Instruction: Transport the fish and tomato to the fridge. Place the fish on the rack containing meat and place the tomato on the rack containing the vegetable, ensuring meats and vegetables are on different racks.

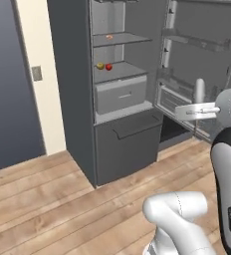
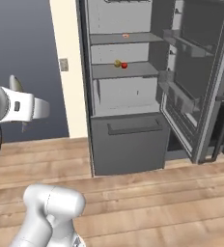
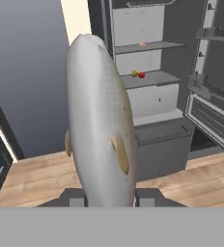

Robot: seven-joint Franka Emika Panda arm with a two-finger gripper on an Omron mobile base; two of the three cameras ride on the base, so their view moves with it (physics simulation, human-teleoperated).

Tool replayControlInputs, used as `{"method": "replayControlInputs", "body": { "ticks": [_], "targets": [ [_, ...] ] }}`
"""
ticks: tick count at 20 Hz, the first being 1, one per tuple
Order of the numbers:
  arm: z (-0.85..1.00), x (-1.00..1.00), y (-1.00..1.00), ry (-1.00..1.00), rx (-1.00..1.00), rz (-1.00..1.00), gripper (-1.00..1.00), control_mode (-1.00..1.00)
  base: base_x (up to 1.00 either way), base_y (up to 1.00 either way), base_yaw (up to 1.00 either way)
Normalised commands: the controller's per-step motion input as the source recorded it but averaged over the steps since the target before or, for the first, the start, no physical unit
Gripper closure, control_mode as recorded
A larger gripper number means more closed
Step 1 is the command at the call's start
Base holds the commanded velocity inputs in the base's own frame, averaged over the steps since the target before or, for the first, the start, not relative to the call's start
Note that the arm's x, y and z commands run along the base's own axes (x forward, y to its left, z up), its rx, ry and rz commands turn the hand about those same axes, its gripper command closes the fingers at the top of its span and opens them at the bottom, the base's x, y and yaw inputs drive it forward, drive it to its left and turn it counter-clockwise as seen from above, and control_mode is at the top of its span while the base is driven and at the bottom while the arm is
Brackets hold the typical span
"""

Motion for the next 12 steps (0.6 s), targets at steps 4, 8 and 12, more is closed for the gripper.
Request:
{"method": "replayControlInputs", "body": {
  "ticks": [4, 8, 12],
  "targets": [
    [0.00, 0.00, 0.00, 0.00, 0.00, 0.00, 1.00, 1.00, 1.00, -0.56, 0.00],
    [0.00, 0.00, 0.00, 0.00, 0.00, 0.00, 1.00, 1.00, 1.00, -0.24, 0.00],
    [0.00, 0.00, 0.00, 0.00, 0.00, 0.00, 1.00, 1.00, 1.00, -0.32, 0.02]
  ]
}}
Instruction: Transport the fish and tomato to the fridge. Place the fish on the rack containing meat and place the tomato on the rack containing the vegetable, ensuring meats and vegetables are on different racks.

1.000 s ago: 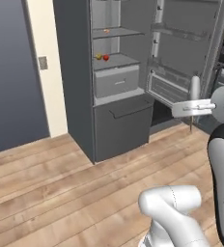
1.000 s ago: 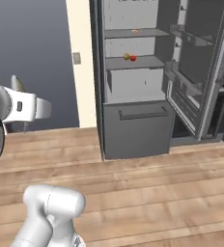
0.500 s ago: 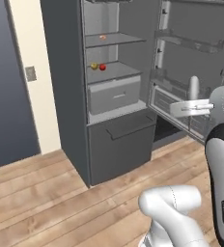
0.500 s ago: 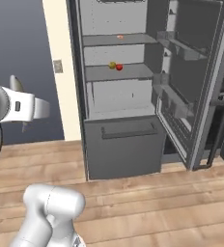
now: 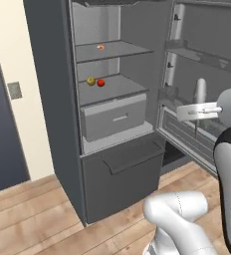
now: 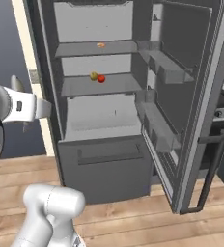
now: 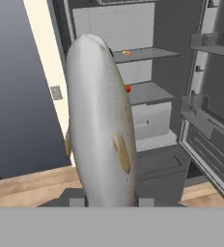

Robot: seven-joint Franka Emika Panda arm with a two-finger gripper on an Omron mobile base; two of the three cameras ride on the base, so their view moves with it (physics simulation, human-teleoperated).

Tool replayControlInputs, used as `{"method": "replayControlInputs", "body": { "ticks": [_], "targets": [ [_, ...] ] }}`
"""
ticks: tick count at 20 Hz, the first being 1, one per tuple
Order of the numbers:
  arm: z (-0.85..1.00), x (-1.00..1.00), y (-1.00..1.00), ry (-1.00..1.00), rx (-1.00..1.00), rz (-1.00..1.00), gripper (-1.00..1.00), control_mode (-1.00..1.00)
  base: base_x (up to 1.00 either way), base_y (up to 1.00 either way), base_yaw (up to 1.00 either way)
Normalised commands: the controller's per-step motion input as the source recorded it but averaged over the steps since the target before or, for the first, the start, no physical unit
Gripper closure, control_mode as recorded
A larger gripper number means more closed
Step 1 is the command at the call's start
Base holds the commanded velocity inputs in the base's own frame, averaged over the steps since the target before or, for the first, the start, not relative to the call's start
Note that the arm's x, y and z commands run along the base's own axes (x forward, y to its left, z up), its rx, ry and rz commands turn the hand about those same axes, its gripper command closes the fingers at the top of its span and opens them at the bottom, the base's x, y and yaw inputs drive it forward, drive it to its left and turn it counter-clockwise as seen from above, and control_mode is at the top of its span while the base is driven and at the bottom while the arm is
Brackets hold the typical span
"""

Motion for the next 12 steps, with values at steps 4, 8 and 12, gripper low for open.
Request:
{"method": "replayControlInputs", "body": {
  "ticks": [4, 8, 12],
  "targets": [
    [0.00, 0.00, 0.00, 0.00, 0.00, 0.00, 1.00, 1.00, 1.00, -0.25, 0.03],
    [0.00, 0.00, 0.00, 0.00, 0.00, 0.00, 1.00, 1.00, 1.00, -0.01, 0.00],
    [0.00, 0.00, 0.00, 0.00, 0.00, 0.00, 1.00, 1.00, 1.00, 0.69, -0.03]
  ]
}}
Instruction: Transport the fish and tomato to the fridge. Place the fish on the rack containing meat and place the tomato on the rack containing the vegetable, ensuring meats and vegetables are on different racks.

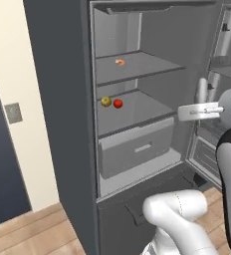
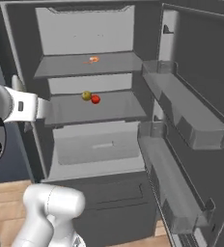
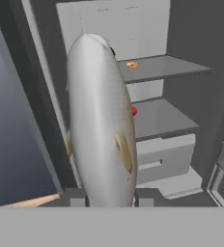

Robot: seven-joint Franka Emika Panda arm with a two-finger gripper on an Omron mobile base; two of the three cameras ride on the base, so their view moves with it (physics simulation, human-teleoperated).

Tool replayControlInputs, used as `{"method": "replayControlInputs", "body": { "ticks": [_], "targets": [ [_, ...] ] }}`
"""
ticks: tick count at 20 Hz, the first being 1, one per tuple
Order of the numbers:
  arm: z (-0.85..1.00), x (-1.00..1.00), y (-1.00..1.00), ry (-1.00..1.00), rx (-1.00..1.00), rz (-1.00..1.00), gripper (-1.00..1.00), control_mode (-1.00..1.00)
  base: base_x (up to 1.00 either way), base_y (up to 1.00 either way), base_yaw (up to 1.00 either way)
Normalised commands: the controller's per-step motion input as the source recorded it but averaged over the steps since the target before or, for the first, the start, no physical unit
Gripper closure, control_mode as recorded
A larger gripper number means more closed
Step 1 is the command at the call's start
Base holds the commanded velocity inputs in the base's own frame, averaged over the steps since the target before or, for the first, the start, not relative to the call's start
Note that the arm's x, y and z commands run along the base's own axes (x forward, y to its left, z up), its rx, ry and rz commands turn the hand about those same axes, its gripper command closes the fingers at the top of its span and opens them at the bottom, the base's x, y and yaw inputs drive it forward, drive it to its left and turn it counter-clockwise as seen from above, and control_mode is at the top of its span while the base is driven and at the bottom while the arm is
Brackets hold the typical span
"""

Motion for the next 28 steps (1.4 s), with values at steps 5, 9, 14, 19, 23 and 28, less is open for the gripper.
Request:
{"method": "replayControlInputs", "body": {
  "ticks": [5, 9, 14, 19, 23, 28],
  "targets": [
    [0.00, 0.00, 0.00, 0.00, 0.00, 0.00, 1.00, 1.00, 1.00, -0.33, 0.19],
    [0.00, 0.00, 0.00, 0.00, 0.00, 0.00, 1.00, 1.00, 1.00, -0.04, 0.26],
    [0.00, 0.00, 0.00, 0.00, 0.00, 0.00, 1.00, 1.00, 1.00, -0.12, 0.36],
    [0.00, 0.00, 0.00, 0.00, 0.00, 0.00, 1.00, 1.00, 1.00, -0.17, 0.20],
    [0.00, 0.25, -0.08, 0.00, 0.01, 0.01, 1.00, -1.00, 0.75, -0.16, 0.07],
    [0.00, 0.90, -0.35, -0.04, 0.02, 0.01, 1.00, -1.00, 0.00, 0.00, 0.00]
  ]
}}
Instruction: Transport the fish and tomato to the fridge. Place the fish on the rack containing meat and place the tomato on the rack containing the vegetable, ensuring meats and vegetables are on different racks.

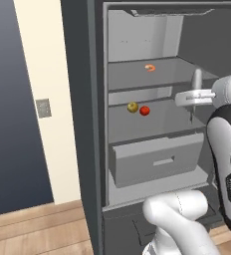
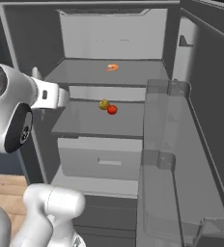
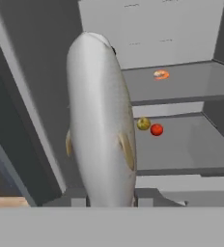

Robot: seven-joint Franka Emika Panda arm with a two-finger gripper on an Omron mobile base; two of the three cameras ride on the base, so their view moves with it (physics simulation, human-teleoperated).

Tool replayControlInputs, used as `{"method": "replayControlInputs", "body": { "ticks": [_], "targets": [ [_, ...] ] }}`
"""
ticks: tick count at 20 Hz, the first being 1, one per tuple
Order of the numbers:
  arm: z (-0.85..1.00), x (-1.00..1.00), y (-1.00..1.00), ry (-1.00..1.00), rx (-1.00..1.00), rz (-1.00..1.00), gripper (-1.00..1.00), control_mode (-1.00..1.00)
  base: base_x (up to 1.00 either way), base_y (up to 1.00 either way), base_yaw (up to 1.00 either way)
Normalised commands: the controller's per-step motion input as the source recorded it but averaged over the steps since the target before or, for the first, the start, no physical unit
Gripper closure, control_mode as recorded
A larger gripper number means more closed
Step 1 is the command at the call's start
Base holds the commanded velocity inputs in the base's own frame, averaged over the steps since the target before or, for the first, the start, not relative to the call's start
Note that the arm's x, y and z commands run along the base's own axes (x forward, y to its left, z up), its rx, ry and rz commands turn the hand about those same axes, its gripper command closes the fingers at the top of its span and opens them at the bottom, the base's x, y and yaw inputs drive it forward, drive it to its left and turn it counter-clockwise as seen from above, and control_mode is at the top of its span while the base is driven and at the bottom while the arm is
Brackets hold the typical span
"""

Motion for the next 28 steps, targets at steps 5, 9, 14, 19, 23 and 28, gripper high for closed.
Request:
{"method": "replayControlInputs", "body": {
  "ticks": [5, 9, 14, 19, 23, 28],
  "targets": [
    [0.00, 0.95, -0.37, -0.03, 0.04, 0.01, 1.00, -1.00, 0.00, 0.00, 0.00],
    [0.00, 1.00, -0.03, 0.00, 0.02, 0.00, 1.00, -1.00, 0.00, 0.00, 0.00],
    [0.00, 1.00, 0.00, 0.00, 0.03, 0.00, 1.00, -1.00, 0.00, 0.00, 0.00],
    [0.00, 1.00, 0.00, 0.00, 0.00, 0.00, 1.00, -1.00, 0.00, 0.00, 0.00],
    [-0.03, 1.00, 0.00, 0.06, 0.00, 0.00, 1.00, -1.00, 0.00, 0.00, 0.00],
    [-0.21, 1.00, 0.00, 0.03, 0.00, 0.00, 1.00, -1.00, 0.00, 0.00, 0.00]
  ]
}}
